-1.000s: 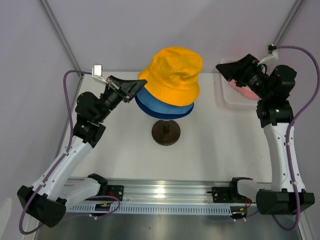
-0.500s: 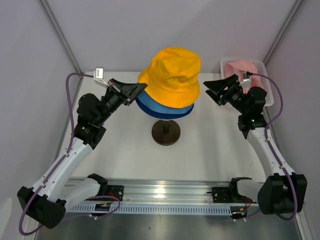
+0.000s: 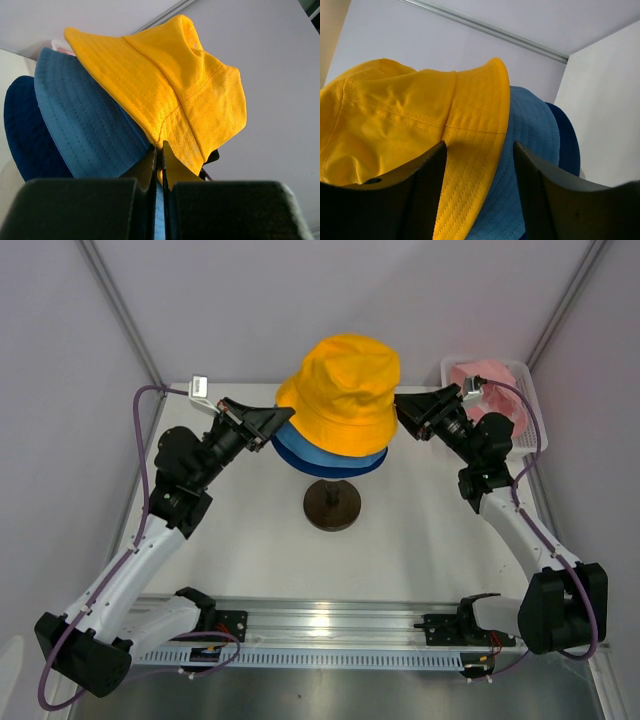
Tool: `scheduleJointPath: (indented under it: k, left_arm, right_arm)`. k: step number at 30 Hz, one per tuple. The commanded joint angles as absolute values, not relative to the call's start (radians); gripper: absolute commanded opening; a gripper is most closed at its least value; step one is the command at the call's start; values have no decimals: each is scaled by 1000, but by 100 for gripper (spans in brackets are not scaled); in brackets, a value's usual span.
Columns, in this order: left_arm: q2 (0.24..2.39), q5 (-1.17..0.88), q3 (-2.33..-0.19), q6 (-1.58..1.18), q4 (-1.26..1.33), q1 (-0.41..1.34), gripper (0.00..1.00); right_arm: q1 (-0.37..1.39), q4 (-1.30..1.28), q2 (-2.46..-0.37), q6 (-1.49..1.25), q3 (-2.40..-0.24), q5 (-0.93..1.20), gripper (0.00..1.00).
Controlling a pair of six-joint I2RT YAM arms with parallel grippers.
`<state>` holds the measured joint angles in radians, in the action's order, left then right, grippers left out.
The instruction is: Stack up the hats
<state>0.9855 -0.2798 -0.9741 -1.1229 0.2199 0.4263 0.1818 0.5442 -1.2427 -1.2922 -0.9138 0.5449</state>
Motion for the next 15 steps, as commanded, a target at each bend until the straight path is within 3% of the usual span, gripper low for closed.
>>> scheduleJointPath:
  k: [1, 3, 6, 11, 15]
  left_arm:
    - [989, -267, -968, -1085, 201, 431, 1]
    - [999, -273, -973, -1085, 204, 431, 1]
    - [1005, -282, -971, -1086, 210, 431, 1]
    - [1005, -278, -950, -1085, 201, 431, 1]
    - [980, -249, -948, -1046, 161, 430, 1]
  right_arm:
    - [207, 640, -1262, -1356, -916, 529, 57]
    - [213, 655, -1269, -1371, -908, 531, 57]
    - [213, 676, -1267, -1397, -899, 535, 47]
    - [213, 663, -1247, -1390, -890, 525, 2]
    - [213, 606, -1236, -1352, -888, 517, 0]
